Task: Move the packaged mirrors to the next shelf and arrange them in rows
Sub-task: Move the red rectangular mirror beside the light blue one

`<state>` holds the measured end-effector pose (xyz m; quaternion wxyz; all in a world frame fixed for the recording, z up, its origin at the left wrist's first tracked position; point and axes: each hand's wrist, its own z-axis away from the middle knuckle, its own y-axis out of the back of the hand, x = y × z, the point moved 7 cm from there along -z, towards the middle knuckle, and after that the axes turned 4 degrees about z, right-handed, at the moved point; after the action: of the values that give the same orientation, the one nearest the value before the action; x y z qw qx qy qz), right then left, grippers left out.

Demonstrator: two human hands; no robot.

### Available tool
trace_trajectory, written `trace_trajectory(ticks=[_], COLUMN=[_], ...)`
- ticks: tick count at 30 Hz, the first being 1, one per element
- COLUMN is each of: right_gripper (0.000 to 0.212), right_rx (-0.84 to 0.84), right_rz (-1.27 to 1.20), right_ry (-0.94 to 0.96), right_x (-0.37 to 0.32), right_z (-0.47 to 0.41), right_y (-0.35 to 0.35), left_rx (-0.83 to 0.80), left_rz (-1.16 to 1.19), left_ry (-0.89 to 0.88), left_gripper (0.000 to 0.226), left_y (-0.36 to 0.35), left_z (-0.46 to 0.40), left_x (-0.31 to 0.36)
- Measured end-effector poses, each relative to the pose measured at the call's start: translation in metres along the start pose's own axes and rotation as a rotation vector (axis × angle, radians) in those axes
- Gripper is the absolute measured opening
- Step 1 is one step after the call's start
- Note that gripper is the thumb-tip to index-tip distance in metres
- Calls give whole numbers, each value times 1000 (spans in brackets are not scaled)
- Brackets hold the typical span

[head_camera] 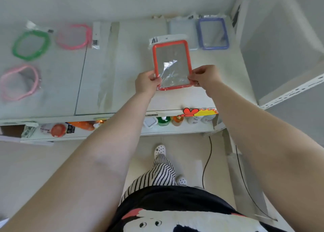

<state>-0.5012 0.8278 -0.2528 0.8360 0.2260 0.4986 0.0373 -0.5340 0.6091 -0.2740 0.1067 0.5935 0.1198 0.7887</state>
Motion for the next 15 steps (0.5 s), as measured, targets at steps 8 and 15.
trace_trajectory(ticks=[8,15], right_gripper=[22,19], right_rx=[34,29], right_rz=[38,-184], right_ry=[47,55], right_x=[-52,-65], right_z=[-67,-97], right_y=[-37,-53], left_rx=[149,193], left_rz=[59,264], left_ry=[76,72], left_gripper=[25,28], left_y=[29,38], left_z=[-77,-126], left_x=[15,12])
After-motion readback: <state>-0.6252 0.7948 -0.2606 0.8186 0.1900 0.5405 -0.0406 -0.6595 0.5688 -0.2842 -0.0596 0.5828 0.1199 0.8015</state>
